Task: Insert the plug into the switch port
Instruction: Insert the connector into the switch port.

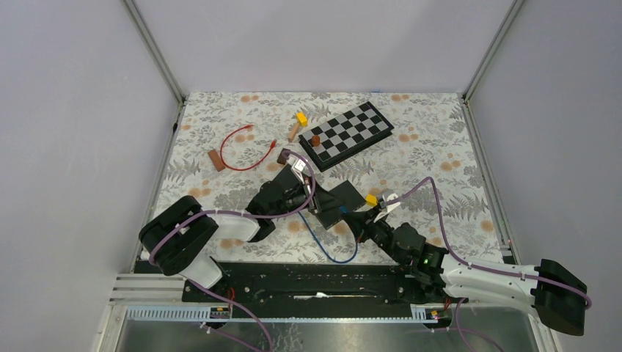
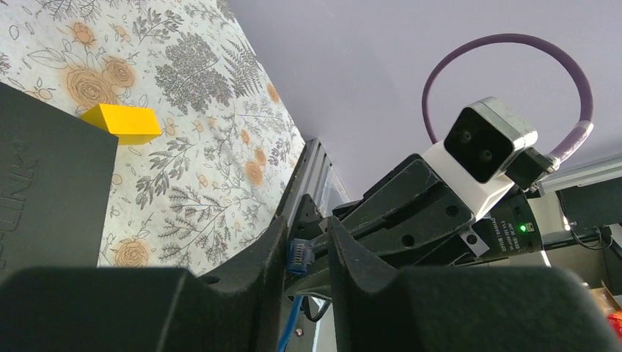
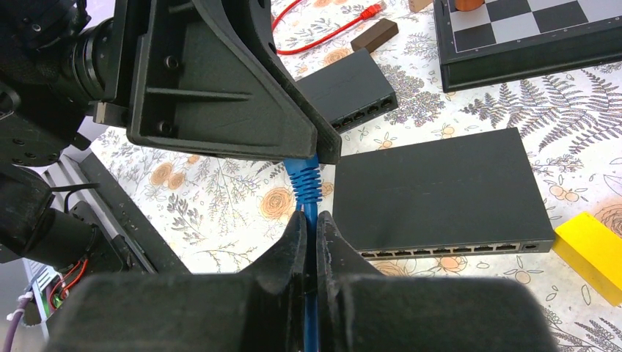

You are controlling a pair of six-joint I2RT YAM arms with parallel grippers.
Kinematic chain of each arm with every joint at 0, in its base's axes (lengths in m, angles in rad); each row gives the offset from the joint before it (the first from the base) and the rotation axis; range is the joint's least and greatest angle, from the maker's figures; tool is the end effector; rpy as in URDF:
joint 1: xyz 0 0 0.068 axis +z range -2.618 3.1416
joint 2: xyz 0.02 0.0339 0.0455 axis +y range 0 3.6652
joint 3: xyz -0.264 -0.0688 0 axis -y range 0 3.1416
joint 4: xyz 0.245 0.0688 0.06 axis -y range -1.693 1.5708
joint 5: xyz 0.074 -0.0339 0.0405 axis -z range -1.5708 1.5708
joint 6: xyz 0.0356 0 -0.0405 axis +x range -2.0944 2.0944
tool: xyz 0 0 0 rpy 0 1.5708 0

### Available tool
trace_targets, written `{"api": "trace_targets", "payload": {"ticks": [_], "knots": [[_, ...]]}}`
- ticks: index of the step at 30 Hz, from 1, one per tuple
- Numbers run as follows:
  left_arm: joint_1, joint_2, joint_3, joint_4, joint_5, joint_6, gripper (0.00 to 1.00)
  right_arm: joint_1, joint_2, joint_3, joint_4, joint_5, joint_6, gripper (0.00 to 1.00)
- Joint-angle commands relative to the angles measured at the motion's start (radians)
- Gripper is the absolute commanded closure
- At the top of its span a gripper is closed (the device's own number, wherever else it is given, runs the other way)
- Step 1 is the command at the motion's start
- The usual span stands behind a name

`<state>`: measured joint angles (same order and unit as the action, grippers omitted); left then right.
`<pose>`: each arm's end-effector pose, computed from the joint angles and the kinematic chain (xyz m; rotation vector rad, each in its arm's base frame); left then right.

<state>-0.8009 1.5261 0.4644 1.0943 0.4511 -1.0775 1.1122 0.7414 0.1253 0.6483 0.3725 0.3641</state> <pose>0.1879 -0.2161 0.1960 0.1755 1.8521 -1.7547 0.0856 0.1440 0.2026 -0.2909 1.5821 0.8772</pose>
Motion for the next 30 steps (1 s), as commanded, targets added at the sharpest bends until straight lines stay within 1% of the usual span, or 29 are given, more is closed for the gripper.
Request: {"api": "trace_targets", "payload": {"ticks": [1,2,3,5,7,9,11,15,18,22,25,30], "knots": [[-0.009,0.006,0.006,0.086,0.019,-0.002,0.74,0.005,-0.004,0.005,0.057,0.002,0.013,1.0],[-0.009,0.006,0.006,0.083,0.018,-0.002,0.79,0.005,-0.004,0.005,0.057,0.0,0.008,1.0],[-0.009,0.005,0.006,0.079,0.017,-0.004,0.85,0.005,-0.002,0.005,0.056,-0.002,-0.002,0.98],[-0.009,0.002,0.008,0.062,0.009,-0.007,0.98,0.005,0.003,0.011,0.042,-0.01,-0.064,0.85],[-0.009,-0.005,0.01,0.034,-0.012,-0.009,1.0,0.004,0.02,0.018,0.023,-0.004,-0.144,0.7],[-0.008,-0.014,0.01,0.001,-0.034,-0.014,1.0,0.005,0.041,0.019,0.04,0.013,-0.224,0.57],[-0.009,-0.025,0.007,-0.037,-0.062,-0.018,1.0,0.005,0.06,0.007,0.092,0.016,-0.297,0.51],[-0.008,-0.046,0.002,-0.102,-0.109,-0.031,1.0,0.004,0.066,-0.035,0.206,0.007,-0.411,0.5],[-0.009,-0.053,-0.005,-0.119,-0.127,-0.043,1.0,0.005,0.041,-0.062,0.238,-0.008,-0.449,0.5],[-0.009,-0.044,-0.008,-0.095,-0.118,-0.058,1.0,0.005,0.022,-0.082,0.238,-0.049,-0.478,0.51],[-0.009,-0.026,-0.002,-0.07,-0.099,-0.065,1.0,0.004,0.033,-0.092,0.249,-0.063,-0.482,0.49],[-0.008,-0.005,-0.003,-0.036,-0.081,-0.08,1.0,0.005,0.076,-0.096,0.313,-0.057,-0.48,0.5]]}}
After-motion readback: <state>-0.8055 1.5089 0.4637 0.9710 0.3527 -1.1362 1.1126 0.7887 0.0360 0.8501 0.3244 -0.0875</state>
